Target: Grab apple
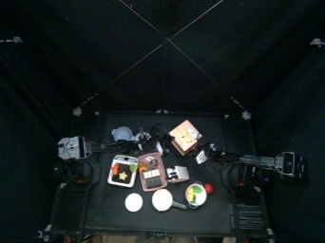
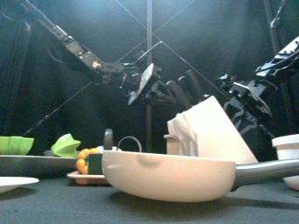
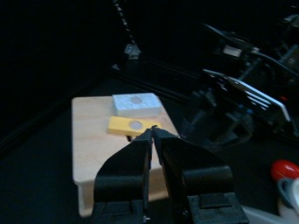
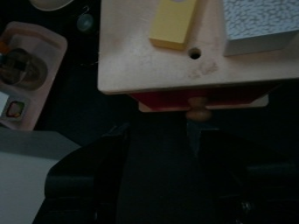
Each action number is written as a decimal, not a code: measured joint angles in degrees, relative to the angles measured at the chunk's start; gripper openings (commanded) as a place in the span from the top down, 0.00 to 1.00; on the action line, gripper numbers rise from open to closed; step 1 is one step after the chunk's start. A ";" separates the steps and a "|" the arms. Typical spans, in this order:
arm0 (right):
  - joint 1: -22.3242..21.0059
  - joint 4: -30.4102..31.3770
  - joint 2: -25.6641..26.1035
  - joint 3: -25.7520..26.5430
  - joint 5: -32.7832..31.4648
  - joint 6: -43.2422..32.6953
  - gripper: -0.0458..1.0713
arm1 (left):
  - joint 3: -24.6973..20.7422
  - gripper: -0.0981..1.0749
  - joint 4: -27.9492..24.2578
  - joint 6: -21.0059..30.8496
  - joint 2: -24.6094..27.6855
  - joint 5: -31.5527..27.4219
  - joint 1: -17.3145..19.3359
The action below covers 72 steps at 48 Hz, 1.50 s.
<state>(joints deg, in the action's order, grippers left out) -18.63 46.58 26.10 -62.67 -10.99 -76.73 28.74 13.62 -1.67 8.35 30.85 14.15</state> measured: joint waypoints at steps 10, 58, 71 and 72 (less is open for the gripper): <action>8.26 -3.34 3.08 -0.26 -3.69 -0.09 0.17 | 7.12 0.45 -1.32 0.18 -5.71 0.97 -6.24; 54.14 -25.14 15.03 -0.97 -38.58 0.09 0.09 | 17.93 0.45 0.70 0.26 -10.37 16.96 -21.62; 54.67 -25.05 12.92 -3.96 -34.19 0.09 0.03 | 18.28 0.45 0.79 0.26 -10.37 16.96 -21.62; 54.67 -25.14 12.83 -4.04 -34.01 0.09 0.03 | 18.28 0.45 0.79 0.26 -10.46 16.96 -21.62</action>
<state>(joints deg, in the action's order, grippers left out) 36.04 21.45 38.94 -66.71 -45.00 -76.64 47.02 14.41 -1.41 -2.11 47.81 -7.47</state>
